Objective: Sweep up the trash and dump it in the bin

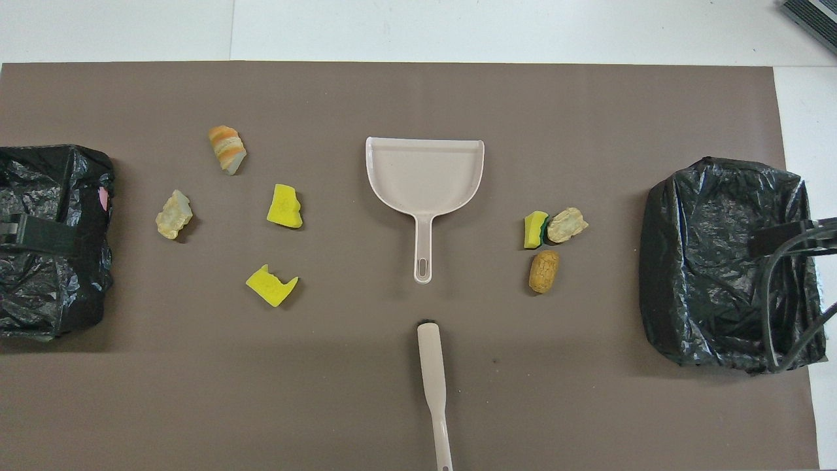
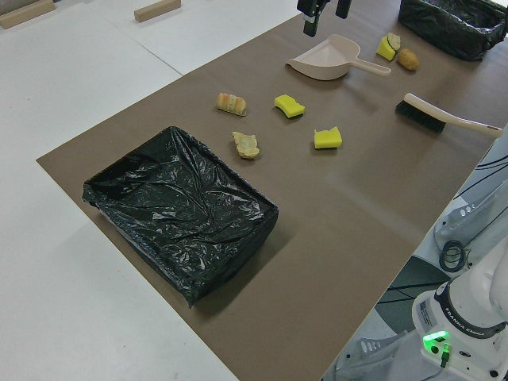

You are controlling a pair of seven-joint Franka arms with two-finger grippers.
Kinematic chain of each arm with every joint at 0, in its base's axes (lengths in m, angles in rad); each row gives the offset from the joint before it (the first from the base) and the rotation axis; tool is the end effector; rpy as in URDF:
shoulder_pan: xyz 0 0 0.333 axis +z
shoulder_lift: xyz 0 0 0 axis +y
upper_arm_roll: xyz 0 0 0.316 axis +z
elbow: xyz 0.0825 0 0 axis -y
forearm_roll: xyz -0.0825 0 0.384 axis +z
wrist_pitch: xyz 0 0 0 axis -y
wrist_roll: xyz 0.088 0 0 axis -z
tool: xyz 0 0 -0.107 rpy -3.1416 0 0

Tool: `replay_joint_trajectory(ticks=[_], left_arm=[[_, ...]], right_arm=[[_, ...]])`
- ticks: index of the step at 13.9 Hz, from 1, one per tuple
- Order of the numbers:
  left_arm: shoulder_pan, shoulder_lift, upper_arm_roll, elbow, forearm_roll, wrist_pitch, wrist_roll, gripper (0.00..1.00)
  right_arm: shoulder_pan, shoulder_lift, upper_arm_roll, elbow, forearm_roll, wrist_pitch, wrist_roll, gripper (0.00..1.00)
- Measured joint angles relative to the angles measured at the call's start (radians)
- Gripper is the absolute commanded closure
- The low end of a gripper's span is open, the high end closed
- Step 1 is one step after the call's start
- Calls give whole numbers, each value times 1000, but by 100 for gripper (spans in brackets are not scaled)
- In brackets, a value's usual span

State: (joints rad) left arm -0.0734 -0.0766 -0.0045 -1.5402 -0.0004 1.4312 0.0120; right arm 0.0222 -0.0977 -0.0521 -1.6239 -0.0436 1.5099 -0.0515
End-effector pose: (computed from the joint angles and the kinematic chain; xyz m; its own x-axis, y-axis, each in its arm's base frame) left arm 0.5140 -0.0403 0.6677 0.9954 -0.0898 -0.0324 -0.0898 -0.9960 0.0004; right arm 0.5171 -0.0218 0.6467 0.9996 0.0192 -0.0183 0.0199 -0.9991 0.0376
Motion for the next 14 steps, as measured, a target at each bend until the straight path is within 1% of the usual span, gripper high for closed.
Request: replay_joint_trajectory(ticks=[4, 8, 9, 11, 12, 14], left_arm=[[-13, 0, -19, -1, -1, 1, 0, 0], [-73, -1, -34, -12, -3, 4, -1, 0], [-79, -3, -46, -20, -3, 6, -2, 0], [-79, -22, -84, -61, -3, 29, -2, 0], [-79, -38, -110, -92, -4, 47, -8, 0], [-80, -71, -176, -167, -6, 95, -80, 0]], right_arm=[[1, 0, 0, -1, 0, -2, 0, 0], [6, 1, 1, -22, 5, 4, 0, 0], [23, 7, 1, -30, 16, 34, 1, 0], [60, 38, 3, -39, 47, 132, 12, 0], [68, 62, 3, -42, 67, 177, 14, 0], [83, 125, 3, -48, 100, 274, 14, 0]])
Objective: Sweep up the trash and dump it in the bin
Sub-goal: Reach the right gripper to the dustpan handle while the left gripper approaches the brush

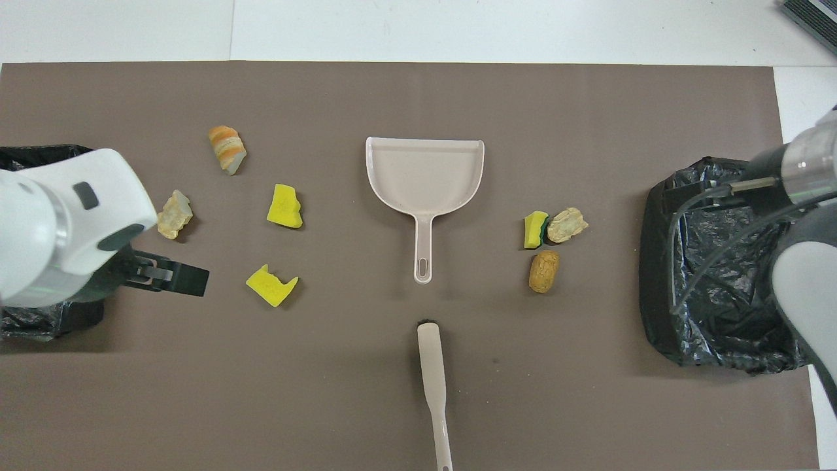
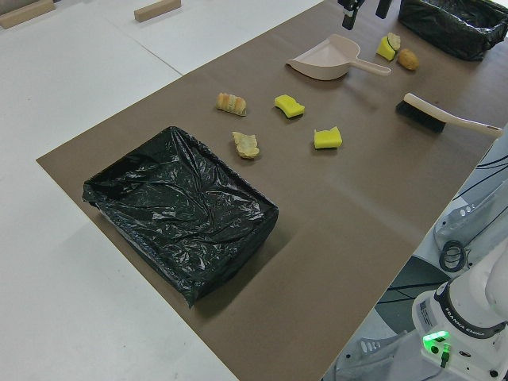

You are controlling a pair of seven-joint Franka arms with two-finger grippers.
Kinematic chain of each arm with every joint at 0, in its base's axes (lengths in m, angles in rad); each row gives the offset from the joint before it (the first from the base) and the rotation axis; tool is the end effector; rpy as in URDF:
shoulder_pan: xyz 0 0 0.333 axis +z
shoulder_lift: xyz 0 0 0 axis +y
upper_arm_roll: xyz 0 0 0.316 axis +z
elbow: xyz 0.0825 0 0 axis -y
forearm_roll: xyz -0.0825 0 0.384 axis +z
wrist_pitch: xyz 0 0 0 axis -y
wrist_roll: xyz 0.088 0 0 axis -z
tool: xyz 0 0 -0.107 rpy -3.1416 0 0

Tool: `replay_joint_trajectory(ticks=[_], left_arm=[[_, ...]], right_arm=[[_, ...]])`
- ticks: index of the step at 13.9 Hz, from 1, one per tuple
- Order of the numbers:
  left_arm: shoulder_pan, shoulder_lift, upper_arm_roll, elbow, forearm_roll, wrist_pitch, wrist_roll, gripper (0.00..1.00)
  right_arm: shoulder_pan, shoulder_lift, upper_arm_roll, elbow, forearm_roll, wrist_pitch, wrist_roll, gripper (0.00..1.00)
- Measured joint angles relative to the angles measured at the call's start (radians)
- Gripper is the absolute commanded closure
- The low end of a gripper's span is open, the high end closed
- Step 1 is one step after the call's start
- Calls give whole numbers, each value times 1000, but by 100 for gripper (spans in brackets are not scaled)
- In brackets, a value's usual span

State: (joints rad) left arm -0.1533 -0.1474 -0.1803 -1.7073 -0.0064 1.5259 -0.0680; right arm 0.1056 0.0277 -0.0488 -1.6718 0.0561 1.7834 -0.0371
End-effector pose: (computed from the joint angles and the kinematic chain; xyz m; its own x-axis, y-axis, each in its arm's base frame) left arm 0.4731 -0.1720 0.6331 0.9650 -0.2598 -0.0349 -0.2607 -0.9652 -0.0224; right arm 0.5781 0.0380 0.5800 0.9930 0.0818 0.0855 0.0864 -0.9949 -0.0511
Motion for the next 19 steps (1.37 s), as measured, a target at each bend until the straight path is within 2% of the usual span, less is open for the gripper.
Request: replay_joint_trajectory(ticks=[5, 9, 12, 15, 19], left_arm=[[-1, -49, -170, -179, -74, 124, -186, 0], [-2, -70, -311, -302, -139, 227, -328, 0], [-3, -82, -418, -384, -163, 306, -408, 0], [-4, -82, -495, -456, -196, 370, -463, 0], [-5, -72, -635, -558, -219, 546, -636, 0]], right_arm=[[101, 207, 3, -3, 12, 251, 119, 0], [129, 284, 3, -1, 90, 334, 192, 0], [143, 288, 7, 23, 110, 318, 218, 0], [201, 319, 13, 90, 110, 255, 292, 0], [238, 378, 13, 175, 83, 148, 322, 0]])
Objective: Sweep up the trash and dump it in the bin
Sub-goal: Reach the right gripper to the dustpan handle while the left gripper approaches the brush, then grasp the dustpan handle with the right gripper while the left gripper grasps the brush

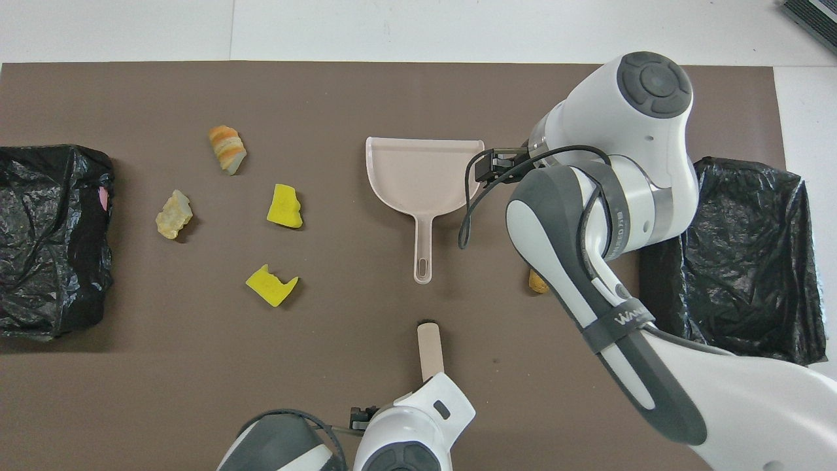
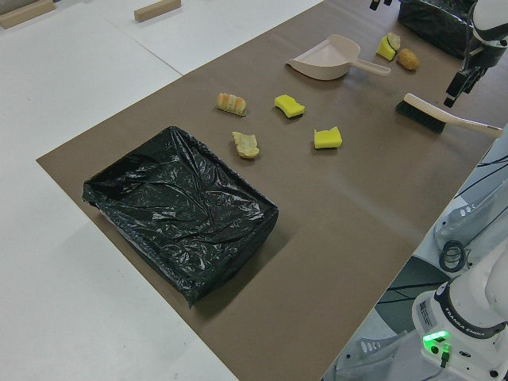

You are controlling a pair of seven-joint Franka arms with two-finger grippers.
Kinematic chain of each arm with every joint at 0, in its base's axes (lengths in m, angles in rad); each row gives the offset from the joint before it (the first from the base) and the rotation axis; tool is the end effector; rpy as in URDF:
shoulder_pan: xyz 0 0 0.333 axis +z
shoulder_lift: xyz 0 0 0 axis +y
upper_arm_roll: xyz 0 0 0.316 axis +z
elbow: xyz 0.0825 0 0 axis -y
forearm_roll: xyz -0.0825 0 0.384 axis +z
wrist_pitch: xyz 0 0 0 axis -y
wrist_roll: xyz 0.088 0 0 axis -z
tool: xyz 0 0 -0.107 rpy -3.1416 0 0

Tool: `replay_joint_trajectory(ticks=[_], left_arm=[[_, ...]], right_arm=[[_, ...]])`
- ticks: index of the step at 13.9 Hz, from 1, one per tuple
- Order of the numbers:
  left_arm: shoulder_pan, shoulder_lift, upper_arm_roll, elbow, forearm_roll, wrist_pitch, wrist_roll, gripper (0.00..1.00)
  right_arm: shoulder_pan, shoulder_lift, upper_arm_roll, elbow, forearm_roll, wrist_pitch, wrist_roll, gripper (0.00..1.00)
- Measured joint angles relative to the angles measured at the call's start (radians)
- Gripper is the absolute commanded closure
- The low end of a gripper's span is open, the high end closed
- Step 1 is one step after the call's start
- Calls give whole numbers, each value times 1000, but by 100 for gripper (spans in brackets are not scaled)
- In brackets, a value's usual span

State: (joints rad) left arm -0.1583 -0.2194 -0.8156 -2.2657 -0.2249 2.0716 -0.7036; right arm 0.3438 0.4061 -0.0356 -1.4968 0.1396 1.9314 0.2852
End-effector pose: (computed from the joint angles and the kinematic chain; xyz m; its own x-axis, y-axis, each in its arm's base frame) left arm 0.2592 -0.4157 0.4175 0.9886 -0.1426 -0.0488 -0.1426 -0.9898 0.0032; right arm 0.6456 0.2193 0.4397 0.9998 -0.0208 -0.0080 -0.0217 -0.9925 -0.1202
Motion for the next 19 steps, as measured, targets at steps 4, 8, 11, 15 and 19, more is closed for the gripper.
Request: replay_joint_trajectory(ticks=[4, 8, 11, 15, 19], left_arm=[[-2, 66, -97, -33, -4, 163, -124, 3], [-1, 150, -111, -34, -4, 211, -155, 28], [0, 192, -111, -35, -4, 212, -162, 28], [-1, 226, -111, -36, -4, 212, -163, 36], [-1, 229, -112, -36, -4, 208, -163, 61]], right_arm=[[18, 43, 24, 52, -7, -86, 86, 0], [21, 107, 72, 125, 21, -141, 206, 0], [70, 153, 84, 139, 27, -145, 213, 0], [122, 186, 84, 152, 27, -145, 238, 0], [125, 188, 82, 152, 25, -145, 239, 0]])
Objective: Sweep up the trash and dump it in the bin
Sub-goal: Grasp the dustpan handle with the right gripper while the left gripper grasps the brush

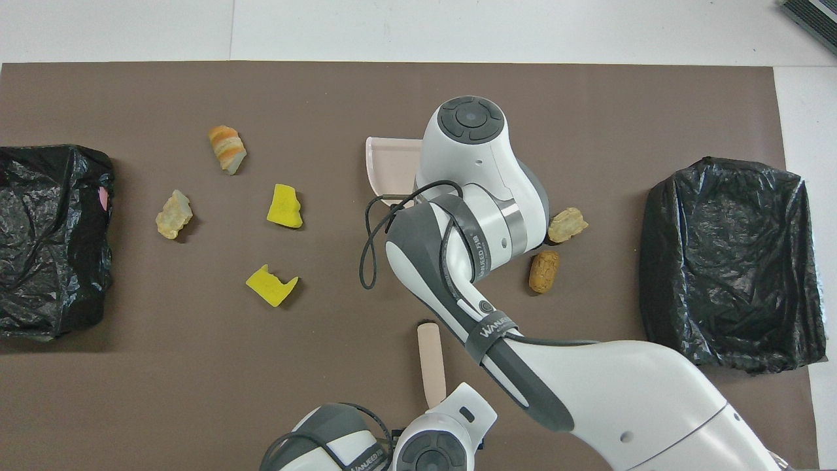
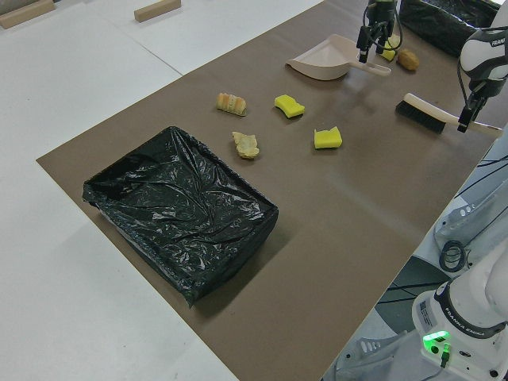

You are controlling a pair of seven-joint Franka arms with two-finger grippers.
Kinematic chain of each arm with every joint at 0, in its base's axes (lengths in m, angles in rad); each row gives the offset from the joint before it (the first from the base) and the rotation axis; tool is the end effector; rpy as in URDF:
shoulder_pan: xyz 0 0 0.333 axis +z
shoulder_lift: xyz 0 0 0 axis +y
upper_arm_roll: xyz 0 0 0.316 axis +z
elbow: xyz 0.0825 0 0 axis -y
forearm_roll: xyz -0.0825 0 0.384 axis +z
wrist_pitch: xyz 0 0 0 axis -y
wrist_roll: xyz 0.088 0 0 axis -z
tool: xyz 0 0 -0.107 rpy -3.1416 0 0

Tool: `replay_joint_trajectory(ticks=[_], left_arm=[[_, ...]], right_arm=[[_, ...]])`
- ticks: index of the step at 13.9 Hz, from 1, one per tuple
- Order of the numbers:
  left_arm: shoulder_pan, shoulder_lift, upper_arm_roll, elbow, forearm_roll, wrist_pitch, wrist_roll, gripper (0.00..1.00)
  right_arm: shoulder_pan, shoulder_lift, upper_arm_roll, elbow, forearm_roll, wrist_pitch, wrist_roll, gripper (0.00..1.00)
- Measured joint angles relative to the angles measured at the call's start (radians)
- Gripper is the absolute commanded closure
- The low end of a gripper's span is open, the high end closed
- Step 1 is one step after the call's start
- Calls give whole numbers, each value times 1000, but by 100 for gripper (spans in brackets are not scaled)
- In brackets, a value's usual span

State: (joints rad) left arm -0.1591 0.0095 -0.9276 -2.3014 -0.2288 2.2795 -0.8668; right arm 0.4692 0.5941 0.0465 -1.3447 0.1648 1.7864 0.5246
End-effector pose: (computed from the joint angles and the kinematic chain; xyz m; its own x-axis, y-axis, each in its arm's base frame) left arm 0.2325 -0.4536 0.3429 0.9843 -0.0739 -0.1605 -0.0613 -0.9947 0.0821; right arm 0.6091 0.3539 0.3702 0.9733 -0.0522 -0.2236 -0.0710 -0.9945 -0.0771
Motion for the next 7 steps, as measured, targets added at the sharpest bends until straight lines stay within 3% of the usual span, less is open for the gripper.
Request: replay_joint_trajectory(ticks=[3, 5, 7], left_arm=[[0, 0, 0, 0, 0, -4, 0, 89], [0, 0, 1, 0, 0, -4, 1, 100], [1, 0, 3, 1, 0, -19, 14, 100]], right_arm=[[5, 11, 0, -3, -3, 15, 0, 9], [7, 15, 0, -17, -4, 17, -3, 29], [9, 16, 0, -34, -6, 18, -10, 55]])
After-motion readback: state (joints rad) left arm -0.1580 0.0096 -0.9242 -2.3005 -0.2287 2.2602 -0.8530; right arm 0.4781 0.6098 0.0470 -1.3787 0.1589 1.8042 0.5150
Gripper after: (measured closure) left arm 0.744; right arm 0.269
